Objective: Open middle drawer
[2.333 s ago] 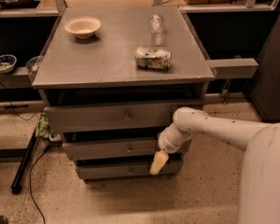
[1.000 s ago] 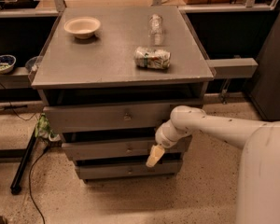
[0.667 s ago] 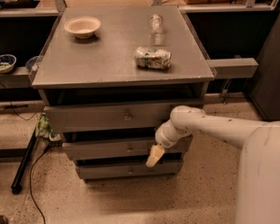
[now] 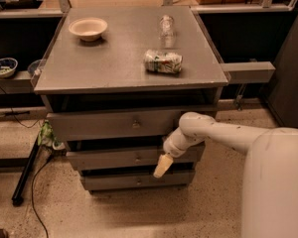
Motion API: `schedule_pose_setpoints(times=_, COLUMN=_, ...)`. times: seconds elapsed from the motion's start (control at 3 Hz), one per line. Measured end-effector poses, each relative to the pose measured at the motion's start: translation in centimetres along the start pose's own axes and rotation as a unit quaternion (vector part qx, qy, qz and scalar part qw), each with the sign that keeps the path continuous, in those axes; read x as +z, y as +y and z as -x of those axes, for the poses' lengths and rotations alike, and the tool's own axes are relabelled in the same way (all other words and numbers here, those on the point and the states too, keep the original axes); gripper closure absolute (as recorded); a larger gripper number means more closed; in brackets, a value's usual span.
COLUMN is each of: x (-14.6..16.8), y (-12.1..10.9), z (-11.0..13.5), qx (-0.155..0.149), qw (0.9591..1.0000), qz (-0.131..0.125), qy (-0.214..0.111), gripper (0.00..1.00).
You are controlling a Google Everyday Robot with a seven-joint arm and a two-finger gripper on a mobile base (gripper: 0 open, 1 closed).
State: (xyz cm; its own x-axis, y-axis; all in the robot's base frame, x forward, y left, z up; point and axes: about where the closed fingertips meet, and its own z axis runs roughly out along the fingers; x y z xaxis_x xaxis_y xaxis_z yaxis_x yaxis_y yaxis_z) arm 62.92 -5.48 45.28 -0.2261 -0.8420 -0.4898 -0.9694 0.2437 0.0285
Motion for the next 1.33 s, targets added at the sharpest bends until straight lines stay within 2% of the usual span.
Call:
schedule_pose_setpoints(times=0.33, x=2.51, y=0.43, z=-1.32, qx=0.019, qw=0.9987, qz=0.046, qy=-0.002, gripper=0.00)
schedule_pose_setpoints(times=1.33, x=2.32, y=0.86, z=-1.27, qx=0.020, qw=0.9980, qz=0.060, qy=0.000, gripper=0.00)
